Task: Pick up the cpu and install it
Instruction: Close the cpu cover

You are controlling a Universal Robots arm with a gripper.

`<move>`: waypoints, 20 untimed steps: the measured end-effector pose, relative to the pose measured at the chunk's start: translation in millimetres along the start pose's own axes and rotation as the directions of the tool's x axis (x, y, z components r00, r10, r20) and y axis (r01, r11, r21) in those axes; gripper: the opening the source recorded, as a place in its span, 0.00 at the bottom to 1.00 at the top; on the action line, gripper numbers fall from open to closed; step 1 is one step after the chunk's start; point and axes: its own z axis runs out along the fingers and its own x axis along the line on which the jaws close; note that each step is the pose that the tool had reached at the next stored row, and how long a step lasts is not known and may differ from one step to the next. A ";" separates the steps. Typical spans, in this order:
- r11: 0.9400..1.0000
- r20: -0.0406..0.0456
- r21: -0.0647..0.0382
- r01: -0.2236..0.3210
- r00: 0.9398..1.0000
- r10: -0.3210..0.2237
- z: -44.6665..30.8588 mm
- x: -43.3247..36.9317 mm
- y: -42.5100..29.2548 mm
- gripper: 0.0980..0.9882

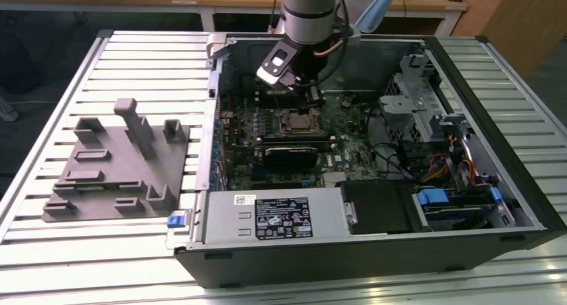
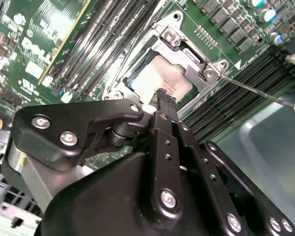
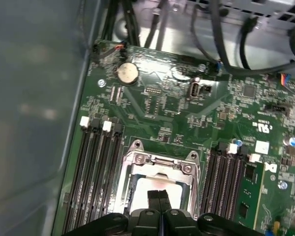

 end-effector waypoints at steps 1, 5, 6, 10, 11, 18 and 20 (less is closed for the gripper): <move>1.000 -0.001 0.000 0.014 1.000 -0.014 0.0 0.0 0.0 0.01; 0.998 -0.003 -0.001 0.071 0.998 -0.071 0.1 0.0 0.0 0.01; 0.996 -0.004 -0.001 0.085 0.996 -0.085 0.2 0.0 0.0 0.01; 0.990 -0.006 -0.003 0.140 0.990 -0.140 0.3 0.0 0.0 0.01; 0.988 -0.007 -0.003 0.153 0.988 -0.153 0.3 0.0 0.0 0.01; 0.969 -0.011 -0.005 0.247 0.969 -0.248 0.5 0.0 0.0 0.01; 0.962 -0.012 -0.005 0.273 0.962 -0.273 0.6 0.0 0.0 0.01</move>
